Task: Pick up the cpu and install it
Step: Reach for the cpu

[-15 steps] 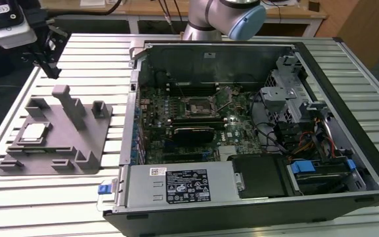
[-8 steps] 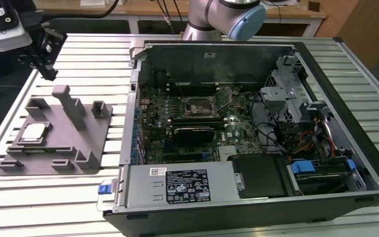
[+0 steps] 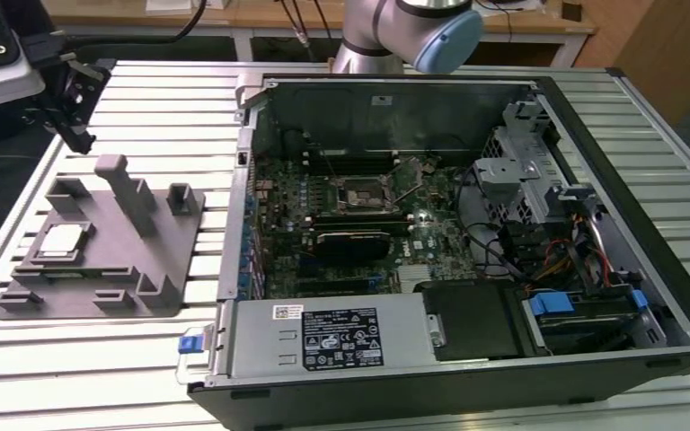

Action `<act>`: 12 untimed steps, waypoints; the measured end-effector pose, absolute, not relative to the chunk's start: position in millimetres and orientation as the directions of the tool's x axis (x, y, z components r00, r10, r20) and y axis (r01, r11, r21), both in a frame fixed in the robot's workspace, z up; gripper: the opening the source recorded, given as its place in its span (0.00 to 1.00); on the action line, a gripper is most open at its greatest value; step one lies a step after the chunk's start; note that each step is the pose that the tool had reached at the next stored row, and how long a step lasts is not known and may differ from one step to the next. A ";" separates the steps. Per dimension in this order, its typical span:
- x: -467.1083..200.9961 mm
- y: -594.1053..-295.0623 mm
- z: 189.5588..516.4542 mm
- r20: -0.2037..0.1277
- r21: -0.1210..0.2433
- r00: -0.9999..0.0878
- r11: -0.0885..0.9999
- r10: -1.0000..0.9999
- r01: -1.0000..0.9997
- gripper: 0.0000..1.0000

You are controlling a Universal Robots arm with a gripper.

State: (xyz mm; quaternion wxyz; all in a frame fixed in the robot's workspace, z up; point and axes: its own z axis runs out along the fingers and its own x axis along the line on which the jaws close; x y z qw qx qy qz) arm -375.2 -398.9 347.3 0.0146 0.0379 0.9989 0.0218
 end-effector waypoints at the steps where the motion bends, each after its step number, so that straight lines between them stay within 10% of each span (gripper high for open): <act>1: -377.0 -398.9 346.4 -0.028 0.045 -0.997 0.996 0.076 0.075 0.11; 12: -395.3 -398.9 335.7 -0.028 0.045 -0.997 0.996 0.076 0.075 0.11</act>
